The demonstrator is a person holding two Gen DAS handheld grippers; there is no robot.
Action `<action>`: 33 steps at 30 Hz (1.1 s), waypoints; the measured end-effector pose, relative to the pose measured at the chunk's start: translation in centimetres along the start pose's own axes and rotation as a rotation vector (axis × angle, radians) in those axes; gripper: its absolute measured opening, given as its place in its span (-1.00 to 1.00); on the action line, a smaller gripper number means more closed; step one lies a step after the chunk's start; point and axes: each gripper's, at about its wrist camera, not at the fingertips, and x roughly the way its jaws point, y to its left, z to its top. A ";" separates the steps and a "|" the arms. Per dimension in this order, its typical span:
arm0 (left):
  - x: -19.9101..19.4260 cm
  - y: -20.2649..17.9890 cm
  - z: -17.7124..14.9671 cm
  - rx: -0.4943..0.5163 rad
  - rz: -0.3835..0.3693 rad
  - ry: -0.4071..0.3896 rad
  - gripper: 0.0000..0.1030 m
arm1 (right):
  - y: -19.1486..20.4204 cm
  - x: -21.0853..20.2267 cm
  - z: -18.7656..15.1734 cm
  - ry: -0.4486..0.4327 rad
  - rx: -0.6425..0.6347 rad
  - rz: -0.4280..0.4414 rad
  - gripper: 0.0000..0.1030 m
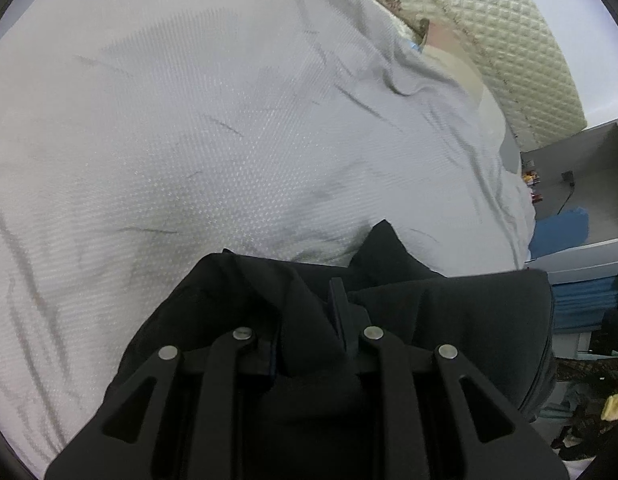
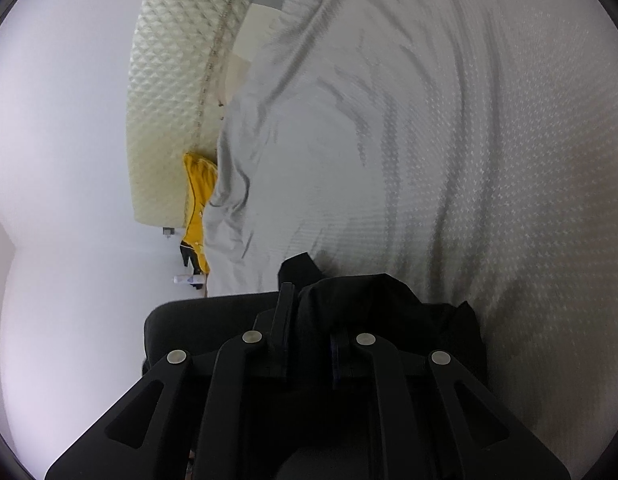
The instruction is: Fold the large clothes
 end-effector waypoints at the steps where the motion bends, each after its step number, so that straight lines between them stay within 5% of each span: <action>1: 0.3 -0.1 0.1 0.001 0.003 0.003 -0.59 | -0.1 0.3 0.0 0.003 0.002 -0.004 -0.80; 6: 0.7 0.4 0.5 -0.005 -0.007 0.052 -0.55 | 0.1 0.9 0.2 0.037 -0.005 0.011 -0.66; 10: -0.6 1.2 0.5 -0.018 -0.041 0.109 -0.42 | 0.6 -0.5 0.1 0.066 -0.026 0.066 -0.37; 13: -2.8 1.7 0.0 -0.009 -0.078 0.104 -0.05 | 1.2 -2.4 -0.2 0.053 -0.058 0.066 -0.04; 14: -3.6 1.8 -0.2 -0.011 -0.092 0.090 0.27 | 1.5 -3.1 -0.4 0.045 -0.073 0.056 0.03; 15: -4.7 1.9 -0.5 -0.014 -0.112 0.072 0.53 | 2.0 -4.3 -0.5 0.026 -0.096 0.035 0.22; 17: -7.5 2.0 -1.2 0.017 -0.126 0.023 0.56 | 2.9 -6.1 -0.8 -0.020 -0.136 -0.023 0.58; 23: -13.5 -1.4 -4.4 0.238 -0.032 -0.224 0.56 | 10.4 -10.7 -4.2 -0.192 -0.453 -0.280 0.59; 29: -13.2 -6.7 -9.7 0.431 0.024 -0.450 0.57 | 16.7 -8.4 -11.2 -0.290 -0.723 -0.324 0.68; 33: -9.6 -8.9 -11.9 0.496 0.048 -0.491 0.57 | 18.1 -3.8 -15.2 -0.310 -0.819 -0.331 0.70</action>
